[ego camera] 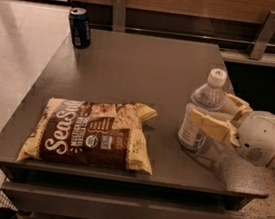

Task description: Move blue plastic bottle near brown chip bag

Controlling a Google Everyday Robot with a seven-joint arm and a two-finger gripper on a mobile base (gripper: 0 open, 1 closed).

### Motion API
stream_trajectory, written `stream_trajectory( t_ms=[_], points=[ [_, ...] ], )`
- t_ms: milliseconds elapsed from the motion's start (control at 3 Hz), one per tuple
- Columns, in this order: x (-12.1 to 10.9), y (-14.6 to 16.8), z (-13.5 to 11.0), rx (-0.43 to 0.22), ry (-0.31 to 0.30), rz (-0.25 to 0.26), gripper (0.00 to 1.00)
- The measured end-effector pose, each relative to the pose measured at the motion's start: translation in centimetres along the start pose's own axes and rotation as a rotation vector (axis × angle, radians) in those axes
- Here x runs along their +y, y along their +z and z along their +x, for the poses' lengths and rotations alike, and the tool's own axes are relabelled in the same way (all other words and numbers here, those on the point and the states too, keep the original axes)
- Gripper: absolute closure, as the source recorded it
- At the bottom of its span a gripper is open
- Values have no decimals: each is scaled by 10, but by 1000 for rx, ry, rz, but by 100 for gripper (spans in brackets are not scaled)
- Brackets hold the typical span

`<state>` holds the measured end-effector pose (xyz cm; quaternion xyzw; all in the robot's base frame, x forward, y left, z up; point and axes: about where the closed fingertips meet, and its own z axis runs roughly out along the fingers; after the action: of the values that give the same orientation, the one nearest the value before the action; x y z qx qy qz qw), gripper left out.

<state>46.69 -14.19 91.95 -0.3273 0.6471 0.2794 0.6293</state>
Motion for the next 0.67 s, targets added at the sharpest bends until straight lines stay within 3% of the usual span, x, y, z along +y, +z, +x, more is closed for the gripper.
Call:
stream_trajectory(
  t_ms=[667],
  points=[
    [3,4,-2,1,-4,-9,7]
  ],
)
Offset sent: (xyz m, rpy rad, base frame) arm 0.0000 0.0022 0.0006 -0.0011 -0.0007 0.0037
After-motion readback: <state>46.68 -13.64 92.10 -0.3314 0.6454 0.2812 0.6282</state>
